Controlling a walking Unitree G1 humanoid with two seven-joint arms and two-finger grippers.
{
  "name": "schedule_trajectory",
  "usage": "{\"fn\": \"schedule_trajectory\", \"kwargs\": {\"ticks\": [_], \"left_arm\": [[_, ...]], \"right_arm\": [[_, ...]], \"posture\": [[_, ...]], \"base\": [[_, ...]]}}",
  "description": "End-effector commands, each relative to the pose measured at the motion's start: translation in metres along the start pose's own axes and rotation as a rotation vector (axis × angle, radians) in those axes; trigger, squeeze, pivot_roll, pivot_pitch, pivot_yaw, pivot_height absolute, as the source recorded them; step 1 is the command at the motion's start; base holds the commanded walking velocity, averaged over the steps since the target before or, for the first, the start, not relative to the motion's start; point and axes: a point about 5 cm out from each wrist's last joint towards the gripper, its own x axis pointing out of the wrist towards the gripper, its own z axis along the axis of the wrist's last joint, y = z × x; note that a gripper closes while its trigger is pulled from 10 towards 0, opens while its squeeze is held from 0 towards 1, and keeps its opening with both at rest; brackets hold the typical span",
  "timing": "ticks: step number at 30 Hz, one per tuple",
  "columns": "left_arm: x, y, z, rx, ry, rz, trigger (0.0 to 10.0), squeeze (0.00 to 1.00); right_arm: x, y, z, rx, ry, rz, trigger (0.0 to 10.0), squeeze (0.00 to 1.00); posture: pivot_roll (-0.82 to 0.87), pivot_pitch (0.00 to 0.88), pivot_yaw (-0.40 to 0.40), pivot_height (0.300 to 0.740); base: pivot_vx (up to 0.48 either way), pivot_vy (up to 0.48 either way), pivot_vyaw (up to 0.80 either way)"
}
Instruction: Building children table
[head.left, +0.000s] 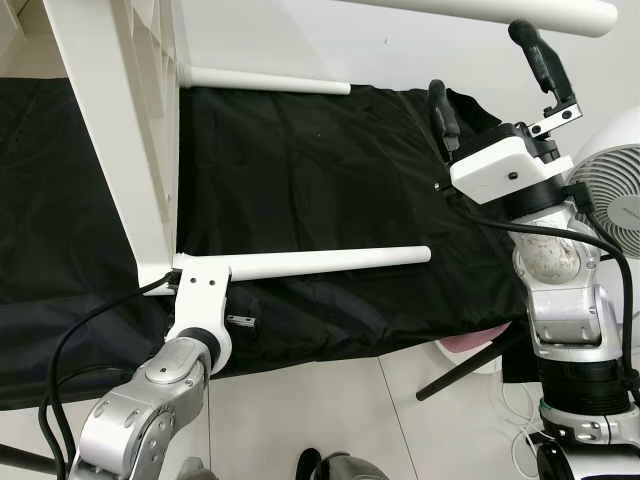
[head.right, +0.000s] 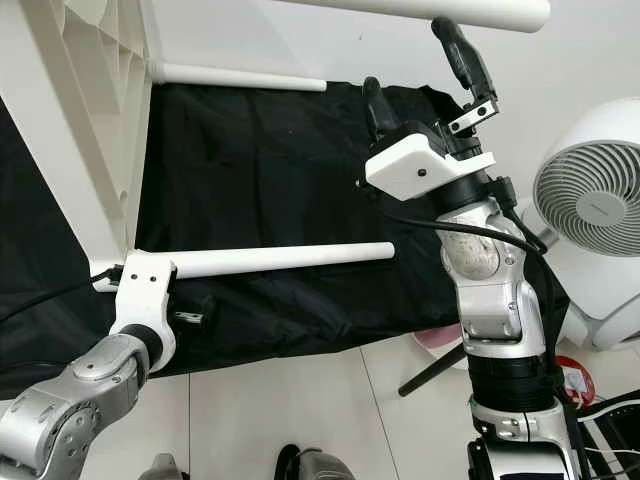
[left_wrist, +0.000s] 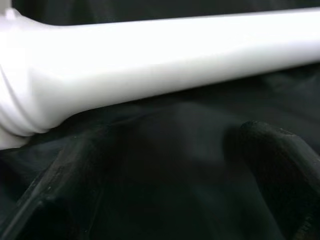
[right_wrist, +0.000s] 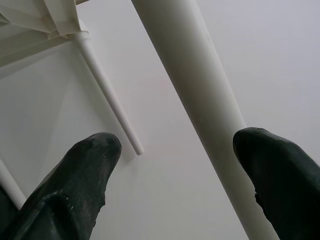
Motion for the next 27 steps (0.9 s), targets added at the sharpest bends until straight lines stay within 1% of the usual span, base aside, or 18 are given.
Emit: {"fn": "schedule_trajectory", "kwargs": {"ticks": [1,2,3,4,7,8,12,14,17,18,19,20,21,22,23,24,26,27], "left_arm": [[0.002,-0.010,0.001,-0.066,0.002,-0.140,10.0,0.22],[0.003,-0.010,0.003,-0.101,0.002,-0.138,10.0,0.22],[0.003,-0.010,0.003,-0.101,0.002,-0.138,10.0,0.22],[0.004,-0.011,0.006,-0.159,-0.005,-0.133,10.0,0.22],[0.006,-0.011,0.008,-0.196,-0.015,-0.128,10.0,0.22],[0.007,-0.012,0.012,-0.235,-0.029,-0.123,10.0,0.22],[0.008,-0.012,0.015,-0.252,-0.046,-0.121,10.0,0.22],[0.009,-0.015,0.010,-0.335,-0.034,-0.112,10.0,0.24],[0.008,-0.016,0.008,-0.357,-0.025,-0.107,10.0,0.24],[0.008,-0.015,0.008,-0.417,-0.029,-0.084,10.0,0.34],[0.008,-0.015,0.008,-0.417,-0.029,-0.084,10.0,0.34],[0.008,-0.013,0.009,-0.481,-0.034,-0.064,10.0,0.62],[0.008,-0.013,0.009,-0.481,-0.034,-0.064,10.0,0.62],[0.007,-0.012,0.010,-0.522,-0.043,-0.040,10.0,0.74],[0.007,-0.010,0.012,-0.568,-0.054,-0.019,10.0,0.80],[0.006,-0.009,0.014,-0.600,-0.064,0.001,10.0,0.76],[0.006,-0.008,0.015,-0.616,-0.071,0.018,10.0,0.73],[0.006,-0.007,0.016,-0.631,-0.073,0.028,10.0,0.64]], "right_arm": [[0.001,-0.003,0.001,-0.016,-0.010,-0.008,10.0,0.00],[0.002,-0.004,0.001,-0.020,-0.010,-0.010,10.0,0.00],[0.002,-0.004,0.001,-0.020,-0.010,-0.010,10.0,0.00],[0.002,-0.005,0.000,-0.025,-0.009,-0.012,10.0,0.00],[0.002,-0.005,0.000,-0.029,-0.008,-0.014,10.0,0.00],[0.002,-0.006,0.000,-0.032,-0.008,-0.016,10.0,0.00],[0.002,-0.006,0.000,-0.036,-0.009,-0.016,10.0,0.00],[0.003,-0.007,-0.001,-0.045,-0.016,-0.011,10.0,0.00],[0.003,-0.007,-0.001,-0.046,-0.017,-0.010,10.0,0.00],[0.003,-0.007,-0.001,-0.047,-0.017,-0.010,10.0,0.00],[0.003,-0.007,-0.001,-0.047,-0.017,-0.010,10.0,0.00],[0.003,-0.007,-0.001,-0.048,-0.018,-0.010,10.0,0.00],[0.003,-0.007,-0.001,-0.048,-0.018,-0.010,10.0,0.00],[0.003,-0.007,-0.001,-0.048,-0.018,-0.010,10.0,0.00],[0.004,-0.007,-0.001,-0.048,-0.021,-0.009,10.0,0.00],[0.004,-0.006,0.000,-0.049,-0.025,-0.008,10.0,0.00],[0.005,-0.006,0.000,-0.049,-0.028,-0.007,10.0,0.00],[0.005,-0.006,0.000,-0.050,-0.032,-0.005,10.0,0.00]], "posture": [[0.03,0.100,-0.087,0.740],[0.03,0.100,-0.088,0.740],[0.03,0.100,-0.088,0.740],[0.03,0.102,-0.087,0.740],[0.03,0.101,-0.086,0.740],[0.03,0.103,-0.089,0.740],[0.03,0.103,-0.089,0.740],[0.03,0.102,-0.089,0.740],[0.03,0.102,-0.090,0.740],[0.03,0.102,-0.090,0.740],[0.03,0.102,-0.090,0.740],[0.03,0.103,-0.093,0.740],[0.03,0.103,-0.093,0.740],[0.03,0.103,-0.093,0.740],[0.03,0.101,-0.095,0.740],[0.04,0.101,-0.095,0.740],[0.04,0.100,-0.095,0.740],[0.04,0.099,-0.095,0.740]], "base": [[0.000,0.000,0.00],[0.000,0.000,0.00],[0.000,0.000,0.00],[0.000,0.000,0.00],[0.000,0.000,0.00],[0.000,0.000,0.00],[0.000,0.000,0.00],[0.000,0.000,0.00],[0.000,0.000,0.00],[0.000,0.000,0.00],[0.000,0.000,0.00],[0.000,0.000,0.00],[0.000,0.000,0.00],[0.000,0.000,0.00],[0.000,0.000,0.00],[0.000,0.000,0.00],[0.000,0.000,0.00],[0.000,0.000,0.00]]}}
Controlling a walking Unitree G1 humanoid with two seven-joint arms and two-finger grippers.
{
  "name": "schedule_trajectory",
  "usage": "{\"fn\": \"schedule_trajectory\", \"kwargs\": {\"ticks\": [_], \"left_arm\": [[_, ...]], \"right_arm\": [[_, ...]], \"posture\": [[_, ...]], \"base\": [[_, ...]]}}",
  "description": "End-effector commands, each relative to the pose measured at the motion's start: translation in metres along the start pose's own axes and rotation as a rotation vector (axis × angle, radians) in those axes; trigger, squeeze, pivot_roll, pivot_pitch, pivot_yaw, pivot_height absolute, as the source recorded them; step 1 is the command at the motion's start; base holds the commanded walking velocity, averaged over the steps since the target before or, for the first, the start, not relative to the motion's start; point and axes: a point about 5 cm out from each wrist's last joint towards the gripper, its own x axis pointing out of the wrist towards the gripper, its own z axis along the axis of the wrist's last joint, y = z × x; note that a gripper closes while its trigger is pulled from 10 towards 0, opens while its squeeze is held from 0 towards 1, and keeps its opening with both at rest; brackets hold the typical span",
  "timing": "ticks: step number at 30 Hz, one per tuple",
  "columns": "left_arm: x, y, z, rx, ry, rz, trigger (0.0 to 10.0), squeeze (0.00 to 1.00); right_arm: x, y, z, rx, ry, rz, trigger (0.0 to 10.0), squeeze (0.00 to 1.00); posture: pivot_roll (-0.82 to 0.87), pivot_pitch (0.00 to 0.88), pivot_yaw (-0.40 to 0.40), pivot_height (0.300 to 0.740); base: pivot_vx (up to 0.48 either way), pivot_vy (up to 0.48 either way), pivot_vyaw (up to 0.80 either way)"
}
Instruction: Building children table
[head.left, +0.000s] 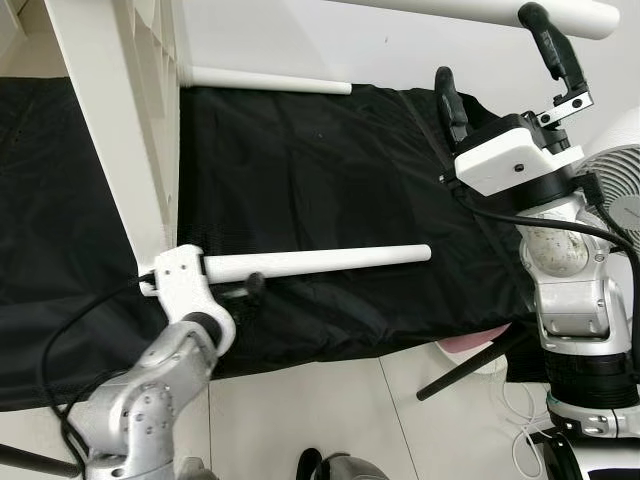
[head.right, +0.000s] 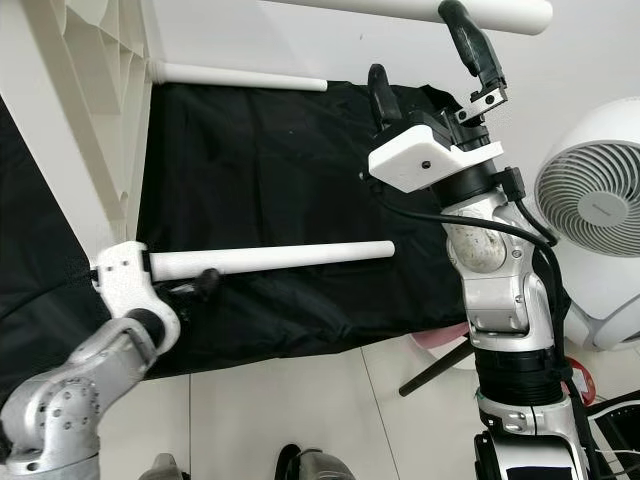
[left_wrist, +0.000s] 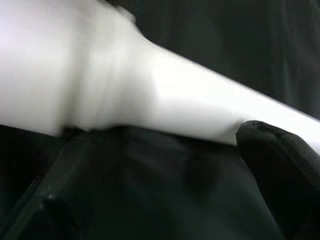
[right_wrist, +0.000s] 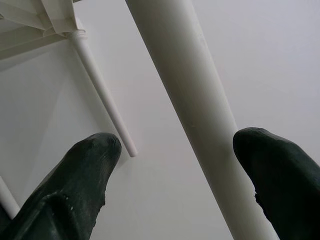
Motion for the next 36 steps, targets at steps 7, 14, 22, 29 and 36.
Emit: {"fn": "schedule_trajectory", "kwargs": {"ticks": [7,14,22,29,36], "left_arm": [[0.002,-0.021,-0.006,-0.178,0.002,-0.034,10.0,0.00],[-0.002,-0.038,-0.011,-0.196,0.045,-0.095,10.0,0.00],[-0.006,-0.053,-0.015,-0.208,0.073,-0.145,10.0,0.00],[-0.007,-0.052,-0.014,-0.196,0.070,-0.145,10.0,0.00],[-0.011,-0.047,-0.017,-0.033,0.088,-0.170,10.0,0.00]], "right_arm": [[0.003,-0.001,0.002,-0.028,-0.032,-0.004,10.0,0.00],[-0.003,-0.005,0.001,-0.090,-0.032,-0.023,10.0,0.00],[-0.003,-0.007,0.000,-0.112,-0.038,-0.021,10.0,0.00],[-0.002,-0.006,-0.001,-0.117,-0.051,-0.018,10.0,0.00],[-0.002,0.000,0.000,-0.082,-0.069,0.023,10.0,0.00]], "posture": [[0.04,0.095,-0.094,0.740],[0.02,0.091,-0.088,0.740],[0.02,0.102,-0.091,0.740],[0.03,0.111,-0.103,0.740],[0.03,0.115,-0.108,0.740]], "base": [[0.000,0.000,0.00],[0.000,0.000,0.00],[0.000,0.000,0.00],[0.000,0.000,0.00],[0.000,0.000,0.00]]}}
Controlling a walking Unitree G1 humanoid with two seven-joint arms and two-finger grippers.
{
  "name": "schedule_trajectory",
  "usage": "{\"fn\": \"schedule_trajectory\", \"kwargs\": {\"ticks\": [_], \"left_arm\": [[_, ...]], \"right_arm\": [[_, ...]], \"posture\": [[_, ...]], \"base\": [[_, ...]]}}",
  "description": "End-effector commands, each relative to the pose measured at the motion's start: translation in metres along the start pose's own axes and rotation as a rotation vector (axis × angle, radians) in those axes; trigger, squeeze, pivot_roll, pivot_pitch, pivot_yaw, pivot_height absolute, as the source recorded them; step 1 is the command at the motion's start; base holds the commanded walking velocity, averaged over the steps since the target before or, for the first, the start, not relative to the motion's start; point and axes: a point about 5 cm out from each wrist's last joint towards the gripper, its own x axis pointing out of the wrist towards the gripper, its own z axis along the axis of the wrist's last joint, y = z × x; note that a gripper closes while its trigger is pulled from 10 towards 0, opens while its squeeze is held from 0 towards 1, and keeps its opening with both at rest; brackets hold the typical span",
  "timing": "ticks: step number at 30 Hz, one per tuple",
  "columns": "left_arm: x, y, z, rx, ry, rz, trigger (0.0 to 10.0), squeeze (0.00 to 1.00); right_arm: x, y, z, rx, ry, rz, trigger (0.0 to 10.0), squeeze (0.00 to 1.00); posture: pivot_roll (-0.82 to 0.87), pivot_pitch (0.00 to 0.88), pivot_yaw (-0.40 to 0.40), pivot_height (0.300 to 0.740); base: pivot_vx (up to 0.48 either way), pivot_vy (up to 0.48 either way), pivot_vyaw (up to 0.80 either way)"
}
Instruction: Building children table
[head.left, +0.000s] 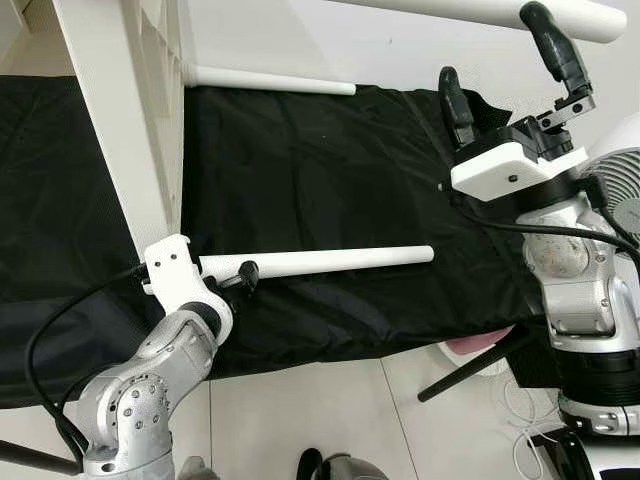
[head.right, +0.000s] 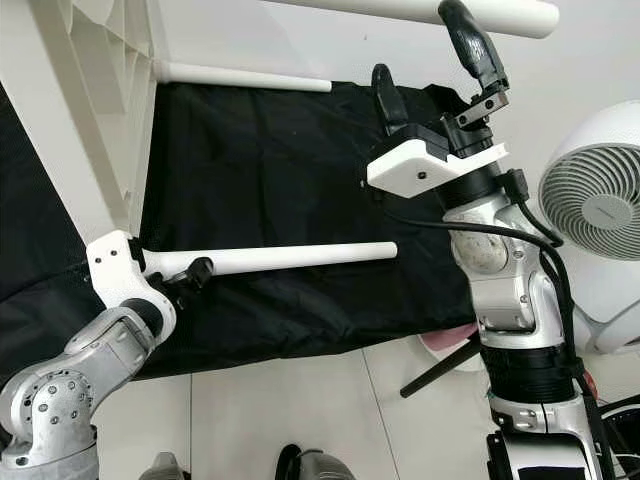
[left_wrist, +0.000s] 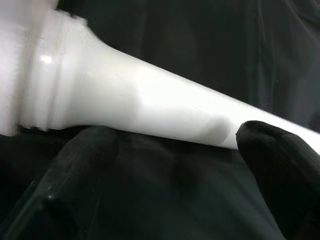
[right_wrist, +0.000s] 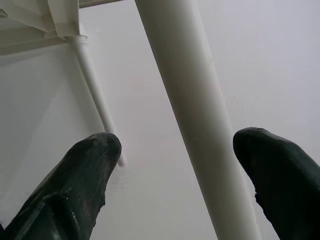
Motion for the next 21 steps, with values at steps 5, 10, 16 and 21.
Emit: {"fn": "schedule_trajectory", "kwargs": {"ticks": [5,10,16,21], "left_arm": [[-0.010,-0.020,-0.019,0.219,0.085,-0.181,10.0,0.00],[-0.016,-0.021,-0.025,0.256,0.123,-0.228,10.0,0.00],[-0.009,-0.018,-0.021,0.191,0.080,-0.152,10.0,0.00],[-0.001,-0.016,-0.011,0.076,0.019,-0.090,10.0,0.00]], "right_arm": [[-0.005,0.011,0.001,0.129,0.000,0.092,10.0,0.00],[-0.006,0.011,0.000,0.101,0.000,0.092,10.0,0.00],[-0.004,0.006,0.001,0.089,-0.013,0.073,10.0,0.00],[-0.001,0.002,0.003,0.084,-0.036,0.055,10.0,0.00]], "posture": [[0.03,0.118,-0.108,0.740],[0.03,0.119,-0.104,0.740],[0.03,0.119,-0.104,0.740],[0.03,0.117,-0.107,0.740]], "base": [[0.000,0.000,0.00],[0.000,0.000,0.00],[0.000,0.000,0.00],[0.000,0.000,0.00]]}}
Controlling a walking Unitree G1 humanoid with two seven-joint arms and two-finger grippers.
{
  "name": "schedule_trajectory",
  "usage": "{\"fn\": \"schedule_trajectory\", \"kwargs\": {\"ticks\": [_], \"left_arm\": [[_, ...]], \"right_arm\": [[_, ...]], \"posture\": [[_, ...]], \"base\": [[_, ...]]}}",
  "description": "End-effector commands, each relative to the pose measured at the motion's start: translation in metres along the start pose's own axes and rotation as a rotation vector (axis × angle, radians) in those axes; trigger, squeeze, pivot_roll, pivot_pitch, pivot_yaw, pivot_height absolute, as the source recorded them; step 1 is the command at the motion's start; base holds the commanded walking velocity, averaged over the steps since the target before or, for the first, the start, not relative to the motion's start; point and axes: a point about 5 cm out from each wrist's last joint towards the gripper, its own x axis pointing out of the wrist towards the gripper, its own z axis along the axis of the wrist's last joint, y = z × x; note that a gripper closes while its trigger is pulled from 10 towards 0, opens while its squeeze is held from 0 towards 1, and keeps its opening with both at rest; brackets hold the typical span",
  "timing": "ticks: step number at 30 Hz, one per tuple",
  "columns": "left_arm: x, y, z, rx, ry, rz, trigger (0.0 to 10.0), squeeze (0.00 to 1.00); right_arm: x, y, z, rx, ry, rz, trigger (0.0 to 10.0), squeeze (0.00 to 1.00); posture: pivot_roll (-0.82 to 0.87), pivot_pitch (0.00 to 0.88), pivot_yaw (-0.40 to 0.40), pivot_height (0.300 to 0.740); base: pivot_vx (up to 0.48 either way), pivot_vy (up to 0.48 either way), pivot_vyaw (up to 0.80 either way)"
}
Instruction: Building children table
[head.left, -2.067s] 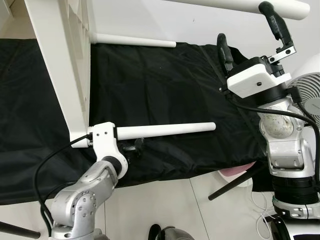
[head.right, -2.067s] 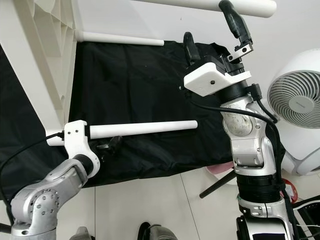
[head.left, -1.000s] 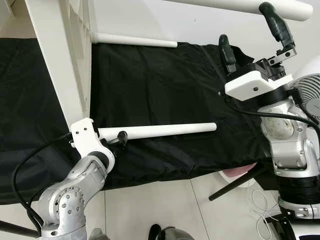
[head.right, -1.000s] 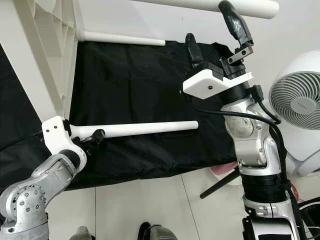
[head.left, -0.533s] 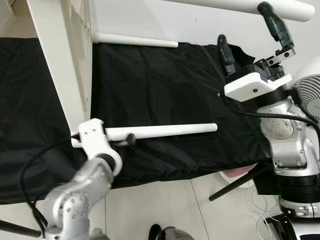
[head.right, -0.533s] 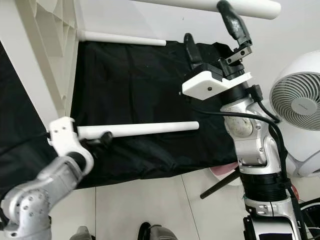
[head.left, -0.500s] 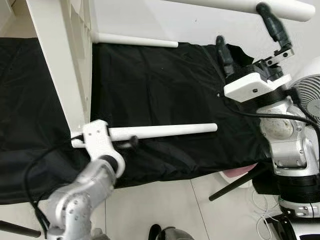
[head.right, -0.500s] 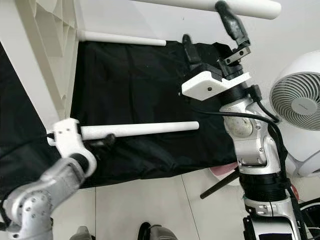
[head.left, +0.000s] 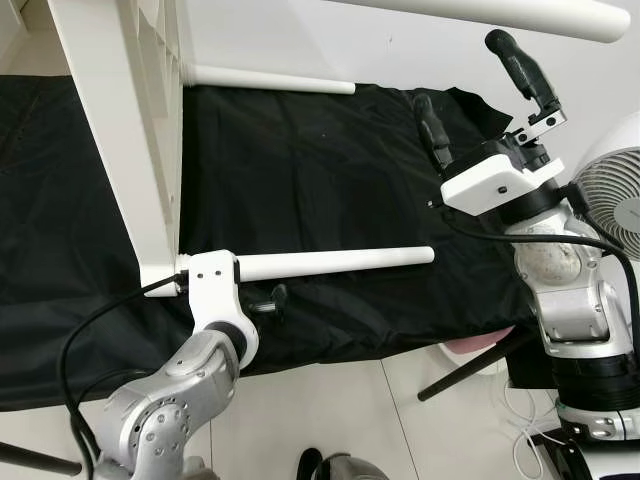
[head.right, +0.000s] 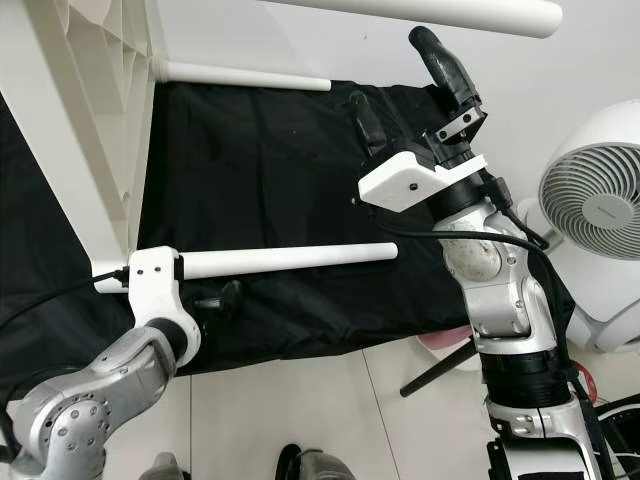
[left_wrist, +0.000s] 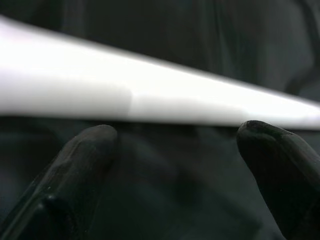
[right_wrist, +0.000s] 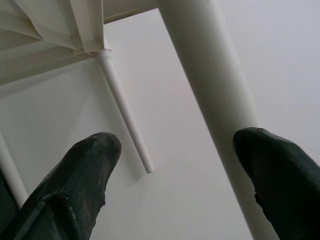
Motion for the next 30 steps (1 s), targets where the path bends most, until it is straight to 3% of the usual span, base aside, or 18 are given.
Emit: {"fn": "schedule_trajectory", "kwargs": {"ticks": [1,4,11,12,21,22,30], "left_arm": [[0.002,0.000,-0.003,-0.030,0.014,-0.032,10.0,0.00],[0.006,-0.003,-0.001,-0.088,0.004,-0.035,10.0,0.00],[0.008,-0.008,-0.002,-0.099,0.012,-0.053,10.0,0.00],[0.008,-0.009,-0.003,-0.098,0.014,-0.056,10.0,0.00],[0.009,-0.011,-0.004,-0.083,0.026,-0.076,10.0,0.00],[0.009,-0.012,-0.005,-0.082,0.028,-0.079,10.0,0.00],[0.010,-0.014,-0.005,-0.083,0.027,-0.085,10.0,0.00]], "right_arm": [[0.000,-0.007,0.001,-0.033,-0.017,-0.021,10.0,0.00],[0.000,-0.012,0.004,-0.105,-0.053,-0.052,10.0,0.00],[-0.004,-0.017,0.004,-0.157,-0.043,-0.102,10.0,0.00],[-0.005,-0.020,0.002,-0.173,-0.031,-0.122,10.0,1.00],[-0.009,-0.026,-0.003,-0.221,-0.009,-0.158,10.0,1.00],[-0.004,-0.027,-0.003,-0.216,-0.010,-0.157,10.0,0.00],[0.013,-0.024,-0.006,-0.205,-0.036,-0.070,10.0,0.00]], "posture": [[0.03,0.117,-0.108,0.740],[0.03,0.115,-0.110,0.740],[0.02,0.113,-0.107,0.740],[0.02,0.114,-0.105,0.740],[0.02,0.114,-0.099,0.740],[0.02,0.112,-0.100,0.740],[0.02,0.109,-0.102,0.740]], "base": [[0.000,0.000,0.00],[0.000,0.000,0.00],[0.000,0.000,0.00],[0.000,0.000,0.00],[0.000,0.000,0.00],[0.000,0.000,0.00],[0.000,0.000,0.00]]}}
